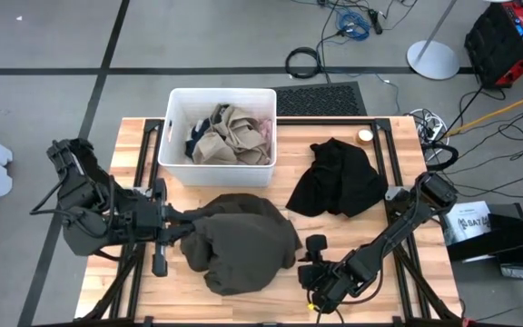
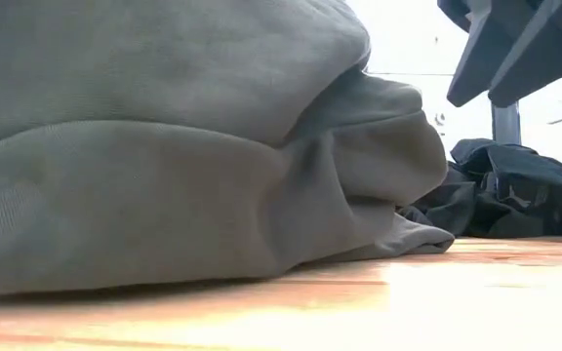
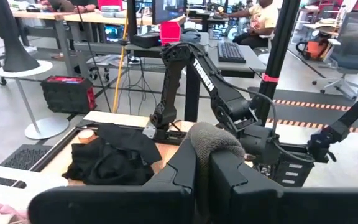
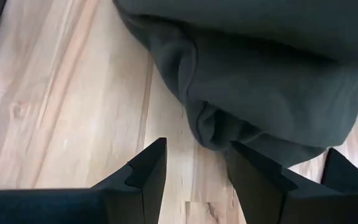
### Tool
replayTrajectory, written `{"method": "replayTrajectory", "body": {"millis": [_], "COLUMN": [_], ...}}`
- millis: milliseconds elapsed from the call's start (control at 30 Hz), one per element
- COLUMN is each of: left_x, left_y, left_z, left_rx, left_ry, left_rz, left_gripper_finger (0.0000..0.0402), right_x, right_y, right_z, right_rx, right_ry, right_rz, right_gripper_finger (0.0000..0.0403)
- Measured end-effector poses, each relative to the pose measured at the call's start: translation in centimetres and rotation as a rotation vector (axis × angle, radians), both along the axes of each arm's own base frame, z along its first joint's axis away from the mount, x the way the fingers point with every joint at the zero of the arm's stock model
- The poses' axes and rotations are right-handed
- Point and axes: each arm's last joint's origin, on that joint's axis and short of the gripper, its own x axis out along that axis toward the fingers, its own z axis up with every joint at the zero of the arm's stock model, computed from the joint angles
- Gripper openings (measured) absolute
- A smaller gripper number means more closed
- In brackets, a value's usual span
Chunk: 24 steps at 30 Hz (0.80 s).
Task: Sort clothes
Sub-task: Put the black hoodie into the white laundry bin
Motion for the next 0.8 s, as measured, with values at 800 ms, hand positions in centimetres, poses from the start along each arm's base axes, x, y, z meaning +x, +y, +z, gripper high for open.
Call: {"method": "replayTrajectory", "body": {"millis": [800], "left_x": [0.1], "left_y": [1.0], "left_z": [-0.4], "left_rx": [-0.158], "left_ry": [0.027], "left_rz": [0.038], "left_gripper_finger": [0.0020], "right_x": [0.6], "right_y": [3.0], "right_z": [-5.0], "right_rx": [-0.197], "right_ry": [-0.073], "right_rz": [0.076], "right_gripper_finger": [0.0157]}}
